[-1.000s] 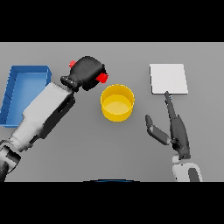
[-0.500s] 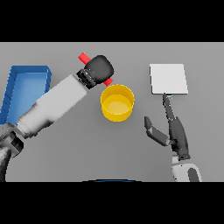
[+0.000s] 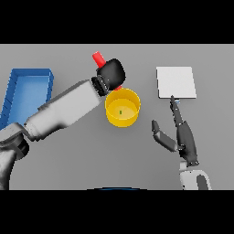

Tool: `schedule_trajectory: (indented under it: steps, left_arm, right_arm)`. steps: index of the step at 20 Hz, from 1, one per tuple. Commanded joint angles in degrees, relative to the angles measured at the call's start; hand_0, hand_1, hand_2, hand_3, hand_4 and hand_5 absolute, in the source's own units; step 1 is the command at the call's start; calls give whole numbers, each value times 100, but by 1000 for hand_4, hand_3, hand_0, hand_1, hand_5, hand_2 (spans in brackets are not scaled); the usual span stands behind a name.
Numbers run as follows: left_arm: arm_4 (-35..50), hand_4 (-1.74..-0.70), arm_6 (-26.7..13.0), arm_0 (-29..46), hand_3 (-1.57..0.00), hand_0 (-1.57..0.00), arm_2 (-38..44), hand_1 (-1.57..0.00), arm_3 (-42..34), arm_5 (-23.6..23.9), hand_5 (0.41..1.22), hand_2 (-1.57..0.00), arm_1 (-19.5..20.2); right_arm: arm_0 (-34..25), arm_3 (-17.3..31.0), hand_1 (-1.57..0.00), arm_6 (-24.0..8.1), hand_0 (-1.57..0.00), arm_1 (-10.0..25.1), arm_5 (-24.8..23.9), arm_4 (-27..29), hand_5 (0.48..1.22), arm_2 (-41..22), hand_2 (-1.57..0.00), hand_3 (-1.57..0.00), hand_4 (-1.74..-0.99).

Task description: Pick up the red beaker and tilt it to pour out 1 green nut into yellow bowl. Pick up the yellow bowl and place it on the metallic measuring scale.

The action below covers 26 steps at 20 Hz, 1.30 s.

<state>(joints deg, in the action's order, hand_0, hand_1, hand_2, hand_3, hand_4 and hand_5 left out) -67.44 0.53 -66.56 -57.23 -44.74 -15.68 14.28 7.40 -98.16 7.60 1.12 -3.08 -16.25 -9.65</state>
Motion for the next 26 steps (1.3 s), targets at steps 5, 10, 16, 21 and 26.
schedule_trajectory:
  steps: [5,10,16,21,26]
  left_arm:
    - [-371,-1734,59,-255,-1571,-1571,-601,-1571,110,-59,1221,-1571,-144]
    - [-726,-1732,401,-716,-1571,-1571,-1253,-1571,387,-221,1221,-1571,-268]
    - [-546,-1726,641,-1253,-1571,-1571,-1239,-1571,576,-144,1221,-1571,-270]
    - [-5,-1731,603,-1922,-1263,-1571,-608,-1571,1055,-95,1221,-1571,55]
    - [1024,-1731,453,-2413,-1346,-1571,520,-1571,2006,20,1221,-1571,425]
  right_arm:
    - [-23,2,1,-3,1,-35,-150,-208,677,-50,1,1,-1082]
    - [-78,70,1,35,1,-55,-214,-294,672,-72,1,1,-1059]
    - [-56,70,1,57,1,-60,-176,-270,684,-88,1,1,-1035]
    - [-116,139,1,142,1,14,-262,-389,681,-65,1,1,-1024]
    - [-58,67,1,179,1,-8,-204,-298,681,-76,1,1,-996]
